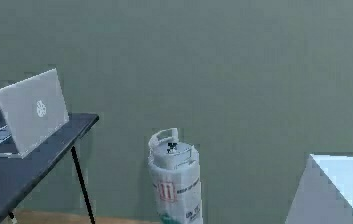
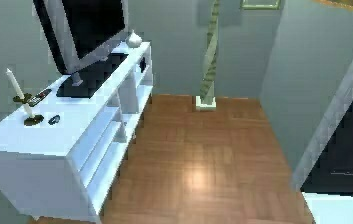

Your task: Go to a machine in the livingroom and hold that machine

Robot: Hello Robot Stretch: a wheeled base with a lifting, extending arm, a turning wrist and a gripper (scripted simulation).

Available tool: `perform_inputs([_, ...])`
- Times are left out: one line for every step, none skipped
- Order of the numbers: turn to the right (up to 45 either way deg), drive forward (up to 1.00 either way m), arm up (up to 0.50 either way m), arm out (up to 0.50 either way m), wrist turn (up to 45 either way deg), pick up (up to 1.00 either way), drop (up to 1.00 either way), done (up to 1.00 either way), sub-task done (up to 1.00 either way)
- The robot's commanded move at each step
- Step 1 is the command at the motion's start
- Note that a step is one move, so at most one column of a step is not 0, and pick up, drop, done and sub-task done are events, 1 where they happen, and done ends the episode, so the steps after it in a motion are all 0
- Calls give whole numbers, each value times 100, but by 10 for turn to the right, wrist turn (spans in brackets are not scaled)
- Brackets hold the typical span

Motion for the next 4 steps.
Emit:
perform_inputs([-450,0,0,0,0,0,0,0,0])
perform_inputs([-450,0,0,0,0,0,0,0,0])
perform_inputs([-360,0,0,0,0,0,0,0,0])
perform_inputs([450,0,0,0,0,0,0,0,0])
